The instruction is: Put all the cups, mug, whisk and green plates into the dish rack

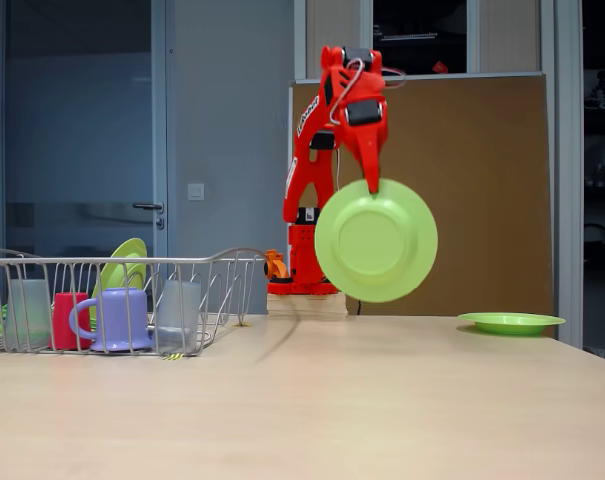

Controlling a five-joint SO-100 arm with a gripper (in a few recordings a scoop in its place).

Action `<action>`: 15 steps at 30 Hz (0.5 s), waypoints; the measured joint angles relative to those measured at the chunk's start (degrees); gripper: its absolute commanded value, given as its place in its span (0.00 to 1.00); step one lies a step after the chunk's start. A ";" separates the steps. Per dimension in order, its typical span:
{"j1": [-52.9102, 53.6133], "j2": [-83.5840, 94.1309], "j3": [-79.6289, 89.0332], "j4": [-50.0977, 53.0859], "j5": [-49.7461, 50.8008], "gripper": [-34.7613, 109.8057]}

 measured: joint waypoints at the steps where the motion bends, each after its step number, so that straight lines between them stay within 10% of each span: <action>1: 0.26 0.00 -1.49 0.00 -2.11 0.24; 15: 15.21 17.49 4.57 -5.27 -22.76 0.24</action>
